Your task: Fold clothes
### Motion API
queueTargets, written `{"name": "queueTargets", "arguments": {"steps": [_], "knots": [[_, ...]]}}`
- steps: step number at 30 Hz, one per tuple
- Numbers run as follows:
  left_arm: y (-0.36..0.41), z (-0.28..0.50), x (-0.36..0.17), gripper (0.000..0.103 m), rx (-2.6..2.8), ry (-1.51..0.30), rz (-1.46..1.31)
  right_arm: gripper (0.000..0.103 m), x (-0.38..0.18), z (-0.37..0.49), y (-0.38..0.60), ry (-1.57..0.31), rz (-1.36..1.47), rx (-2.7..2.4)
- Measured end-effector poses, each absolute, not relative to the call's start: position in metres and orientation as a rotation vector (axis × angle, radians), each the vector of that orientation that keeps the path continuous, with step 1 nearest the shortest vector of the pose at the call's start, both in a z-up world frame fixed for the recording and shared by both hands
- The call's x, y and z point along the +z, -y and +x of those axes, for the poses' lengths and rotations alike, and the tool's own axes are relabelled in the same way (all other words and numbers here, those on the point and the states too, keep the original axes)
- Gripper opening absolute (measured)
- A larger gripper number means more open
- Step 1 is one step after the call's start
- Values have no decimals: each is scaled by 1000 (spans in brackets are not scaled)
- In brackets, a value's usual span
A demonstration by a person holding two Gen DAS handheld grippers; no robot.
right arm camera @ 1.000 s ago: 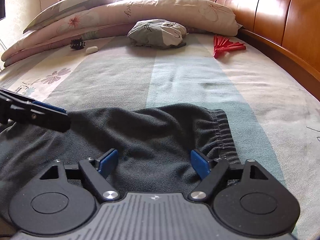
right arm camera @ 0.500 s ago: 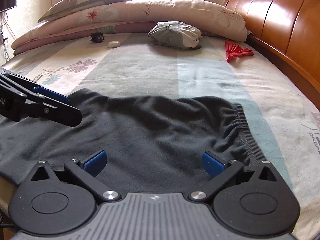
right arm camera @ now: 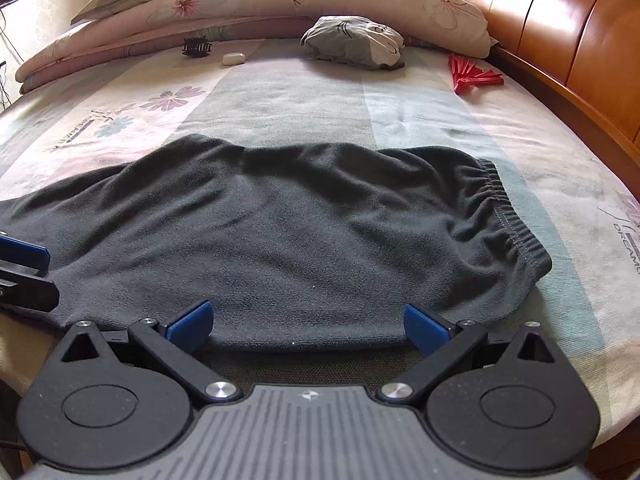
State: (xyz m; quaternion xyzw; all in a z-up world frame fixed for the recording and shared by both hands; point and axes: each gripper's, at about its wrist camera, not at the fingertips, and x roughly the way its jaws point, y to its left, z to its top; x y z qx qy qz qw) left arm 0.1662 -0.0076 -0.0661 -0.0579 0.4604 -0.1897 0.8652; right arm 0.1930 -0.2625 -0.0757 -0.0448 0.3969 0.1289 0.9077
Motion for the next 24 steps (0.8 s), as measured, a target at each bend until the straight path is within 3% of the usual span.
{"name": "queueTargets", "arguments": {"steps": [5, 8, 24], "knots": [[-4, 156, -77, 78, -361, -997, -140, 103, -68, 196, 247, -807, -83, 296], [-3, 145, -82, 84, -388, -1006, -122, 103, -66, 196, 240, -808, -91, 315], [-29, 150, -73, 85, -374, -989, -168, 103, -57, 186, 238, -807, -78, 312]]}}
